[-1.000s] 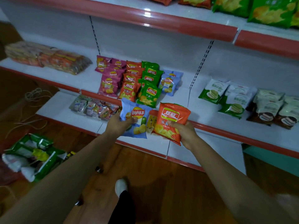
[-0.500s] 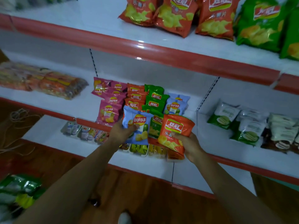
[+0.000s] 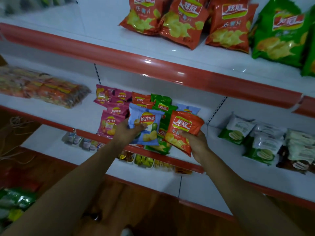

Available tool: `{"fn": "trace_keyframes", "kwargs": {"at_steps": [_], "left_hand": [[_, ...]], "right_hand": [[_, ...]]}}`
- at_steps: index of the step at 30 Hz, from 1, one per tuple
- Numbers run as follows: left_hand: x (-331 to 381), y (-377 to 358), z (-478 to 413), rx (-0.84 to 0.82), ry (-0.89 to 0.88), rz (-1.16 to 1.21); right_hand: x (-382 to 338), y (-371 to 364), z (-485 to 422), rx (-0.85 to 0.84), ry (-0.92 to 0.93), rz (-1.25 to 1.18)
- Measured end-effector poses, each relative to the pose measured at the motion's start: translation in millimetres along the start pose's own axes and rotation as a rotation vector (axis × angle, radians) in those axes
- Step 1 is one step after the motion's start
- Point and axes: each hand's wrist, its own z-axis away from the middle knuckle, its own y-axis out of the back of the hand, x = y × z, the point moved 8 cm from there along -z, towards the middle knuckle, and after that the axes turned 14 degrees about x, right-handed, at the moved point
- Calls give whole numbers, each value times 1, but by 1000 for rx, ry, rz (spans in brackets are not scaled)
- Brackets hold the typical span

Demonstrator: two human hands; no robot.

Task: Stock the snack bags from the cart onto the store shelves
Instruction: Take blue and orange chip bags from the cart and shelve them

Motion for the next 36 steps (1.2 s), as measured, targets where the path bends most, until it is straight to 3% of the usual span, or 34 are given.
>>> {"fn": "trace_keyframes", "kwargs": {"at_steps": [8, 19, 26, 30, 36], "left_hand": [[-33, -38, 6, -60, 81, -15], [-99, -86, 30, 22, 257, -12], [-98, -125, 38, 15, 233, -21], [-93, -152, 33, -81, 206, -8], [-99, -182, 21, -216, 215, 54]], "right_hand": [[22, 24, -23, 29, -46, 28], [66, 83, -42, 75, -162, 35], [86, 127, -37, 27, -212, -28], [94, 132, -34, -88, -281, -55], [93, 111, -46, -120, -258, -84]]}}
